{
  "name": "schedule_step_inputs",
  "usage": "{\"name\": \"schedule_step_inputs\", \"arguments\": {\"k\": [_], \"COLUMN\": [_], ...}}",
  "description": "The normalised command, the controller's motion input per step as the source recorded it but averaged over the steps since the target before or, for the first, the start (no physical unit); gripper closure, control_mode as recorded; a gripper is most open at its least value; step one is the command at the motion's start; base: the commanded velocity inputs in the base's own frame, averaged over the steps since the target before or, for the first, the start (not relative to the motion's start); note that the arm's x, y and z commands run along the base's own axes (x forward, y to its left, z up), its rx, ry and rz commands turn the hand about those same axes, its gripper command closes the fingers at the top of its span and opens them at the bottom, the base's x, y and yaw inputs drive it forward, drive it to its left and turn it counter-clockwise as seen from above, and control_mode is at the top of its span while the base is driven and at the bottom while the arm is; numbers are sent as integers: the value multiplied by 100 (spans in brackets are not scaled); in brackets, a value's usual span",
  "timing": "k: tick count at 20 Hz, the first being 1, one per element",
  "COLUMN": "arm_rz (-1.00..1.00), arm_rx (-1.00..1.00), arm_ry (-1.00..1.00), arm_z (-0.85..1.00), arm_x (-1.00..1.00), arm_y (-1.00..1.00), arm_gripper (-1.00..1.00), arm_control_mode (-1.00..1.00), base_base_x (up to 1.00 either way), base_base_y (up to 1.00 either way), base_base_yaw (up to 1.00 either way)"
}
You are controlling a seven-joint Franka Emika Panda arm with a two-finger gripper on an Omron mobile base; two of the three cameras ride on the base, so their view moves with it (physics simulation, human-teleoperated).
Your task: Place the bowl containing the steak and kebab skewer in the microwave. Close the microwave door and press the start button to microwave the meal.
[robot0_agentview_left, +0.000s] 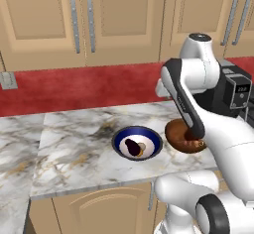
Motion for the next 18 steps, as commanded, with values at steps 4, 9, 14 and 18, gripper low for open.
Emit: {"name": "schedule_step_inputs", "arguments": {"k": [4, 9, 14, 18], "arm_rz": [-1, -6, -10, -11], "arm_rx": [0, 0, 2, 4], "arm_ry": [-3, -5, -10, -9], "arm_z": [-26, -21, -14, -9], "arm_x": [-31, -23, -19, -9], "arm_y": [-1, -4, -22, -32], "arm_gripper": [-100, -100, -100, -100], "arm_control_mode": [-100, -100, -100, -100], "base_base_x": [0, 0, 0, 0], "base_base_y": [0, 0, 0, 0], "base_base_yaw": [0, 0, 0, 0]}}
